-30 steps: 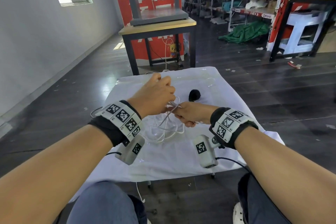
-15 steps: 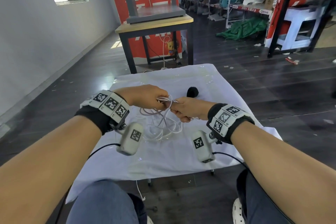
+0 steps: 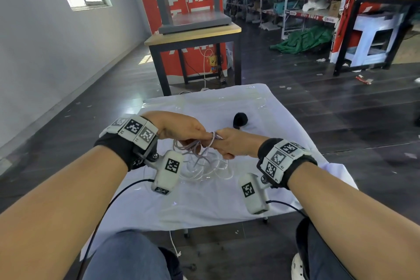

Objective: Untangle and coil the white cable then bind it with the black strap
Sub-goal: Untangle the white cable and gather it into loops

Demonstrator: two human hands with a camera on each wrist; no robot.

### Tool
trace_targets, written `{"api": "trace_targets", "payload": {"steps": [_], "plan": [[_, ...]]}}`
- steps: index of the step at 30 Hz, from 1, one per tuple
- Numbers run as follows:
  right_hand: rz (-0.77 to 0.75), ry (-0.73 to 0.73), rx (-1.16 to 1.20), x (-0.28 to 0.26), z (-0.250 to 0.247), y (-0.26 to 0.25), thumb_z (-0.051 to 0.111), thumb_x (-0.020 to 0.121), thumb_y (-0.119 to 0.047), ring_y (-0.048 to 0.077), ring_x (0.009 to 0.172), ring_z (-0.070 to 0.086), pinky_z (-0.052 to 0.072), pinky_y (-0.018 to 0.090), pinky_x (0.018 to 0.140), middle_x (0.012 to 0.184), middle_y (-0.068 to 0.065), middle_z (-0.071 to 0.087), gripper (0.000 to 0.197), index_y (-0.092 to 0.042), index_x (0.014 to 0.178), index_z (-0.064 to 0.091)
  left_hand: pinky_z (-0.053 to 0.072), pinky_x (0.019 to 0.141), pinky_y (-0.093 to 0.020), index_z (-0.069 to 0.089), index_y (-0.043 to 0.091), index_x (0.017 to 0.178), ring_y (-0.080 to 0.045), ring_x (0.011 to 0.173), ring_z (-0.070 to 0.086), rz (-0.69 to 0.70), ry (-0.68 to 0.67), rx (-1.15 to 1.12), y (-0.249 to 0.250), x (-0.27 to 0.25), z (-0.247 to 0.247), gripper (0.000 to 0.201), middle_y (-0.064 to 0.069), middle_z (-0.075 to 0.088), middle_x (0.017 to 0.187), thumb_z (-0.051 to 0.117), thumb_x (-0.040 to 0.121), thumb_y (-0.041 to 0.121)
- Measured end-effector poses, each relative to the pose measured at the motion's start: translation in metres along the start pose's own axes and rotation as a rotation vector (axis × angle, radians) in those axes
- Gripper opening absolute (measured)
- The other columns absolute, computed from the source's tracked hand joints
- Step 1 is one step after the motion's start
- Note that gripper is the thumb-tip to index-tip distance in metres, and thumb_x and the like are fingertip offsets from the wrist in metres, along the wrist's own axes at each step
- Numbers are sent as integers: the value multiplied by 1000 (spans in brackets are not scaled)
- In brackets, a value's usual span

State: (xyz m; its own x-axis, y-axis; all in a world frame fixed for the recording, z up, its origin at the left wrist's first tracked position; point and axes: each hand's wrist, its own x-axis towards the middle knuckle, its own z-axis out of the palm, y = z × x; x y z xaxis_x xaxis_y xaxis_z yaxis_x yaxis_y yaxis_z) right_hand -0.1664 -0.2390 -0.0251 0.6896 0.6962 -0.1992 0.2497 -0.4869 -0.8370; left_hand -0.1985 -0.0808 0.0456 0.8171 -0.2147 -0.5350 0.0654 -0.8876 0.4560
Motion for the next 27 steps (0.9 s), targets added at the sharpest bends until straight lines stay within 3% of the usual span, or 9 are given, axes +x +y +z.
{"api": "trace_targets", "payload": {"steps": [5, 8, 10, 13, 16, 20, 22, 24, 27], "plan": [[-35, 107, 54, 3, -5, 4, 61, 89, -41, 16, 63, 59, 47, 22, 60, 70, 3, 57, 27, -21, 96, 45, 39, 58, -17, 55, 13, 85, -9, 60, 47, 38, 102, -28, -3, 3, 6, 34, 0, 55, 72, 41, 100, 40], [-102, 111, 117, 4, -8, 4, 66, 88, -28, 14, 70, 63, 51, 26, 70, 85, 7, 65, 45, -29, 124, 39, 39, 60, -21, 57, 9, 91, -10, 62, 45, 46, 191, 71, -3, 6, 7, 37, 1, 50, 72, 39, 100, 40], [-113, 93, 90, 4, -11, 6, 68, 87, -23, 14, 81, 62, 47, 27, 76, 95, 8, 67, 43, -32, 123, 46, 38, 59, -21, 59, 5, 96, -10, 62, 45, 58, 208, 128, -5, 7, 6, 41, 1, 49, 72, 38, 101, 40], [-93, 126, 117, 2, -18, 11, 66, 88, -20, 14, 98, 61, 45, 17, 82, 104, 3, 67, 30, -15, 117, 60, 36, 58, -21, 56, 12, 84, -10, 60, 42, 58, 248, 158, -14, 6, 1, 41, 2, 48, 70, 39, 99, 45], [-33, 159, 67, 5, -24, 11, 58, 93, -18, 4, 84, 55, 41, 9, 70, 93, -6, 62, 19, -8, 107, 66, 35, 58, -23, 58, 12, 87, -10, 60, 40, 59, 286, 139, -21, 2, -4, 41, 3, 48, 69, 39, 99, 47], [112, 344, 305, 7, -29, 9, 33, 99, -21, 17, 79, 58, 40, 24, 74, 83, 4, 68, 39, -10, 73, 59, 35, 58, -24, 60, 6, 95, -12, 62, 41, 48, 369, 144, -30, -5, -12, 42, 1, 47, 70, 38, 100, 41], [143, 428, 268, 8, -32, 15, 24, 101, -29, 22, 88, 62, 40, 29, 84, 93, 15, 72, 52, -5, 81, 66, 35, 56, -22, 59, 4, 94, -12, 63, 41, 37, 465, 61, -38, -5, -18, 36, 0, 46, 72, 39, 101, 34], [202, 480, 108, 11, -33, 23, 30, 101, -31, 23, 92, 61, 42, 27, 81, 102, 16, 71, 48, 2, 102, 65, 35, 54, -21, 57, 6, 90, -13, 64, 41, 24, 604, -121, -44, -4, -23, 31, -1, 45, 73, 40, 102, 28], [301, 365, -173, 15, -31, 34, 42, 98, -24, 28, 99, 60, 44, 29, 81, 117, 19, 64, 39, 4, 117, 60, 34, 55, -24, 56, 7, 88, -16, 66, 42, 42, 778, -249, -49, -4, -29, 33, -1, 46, 72, 39, 102, 31]]}}
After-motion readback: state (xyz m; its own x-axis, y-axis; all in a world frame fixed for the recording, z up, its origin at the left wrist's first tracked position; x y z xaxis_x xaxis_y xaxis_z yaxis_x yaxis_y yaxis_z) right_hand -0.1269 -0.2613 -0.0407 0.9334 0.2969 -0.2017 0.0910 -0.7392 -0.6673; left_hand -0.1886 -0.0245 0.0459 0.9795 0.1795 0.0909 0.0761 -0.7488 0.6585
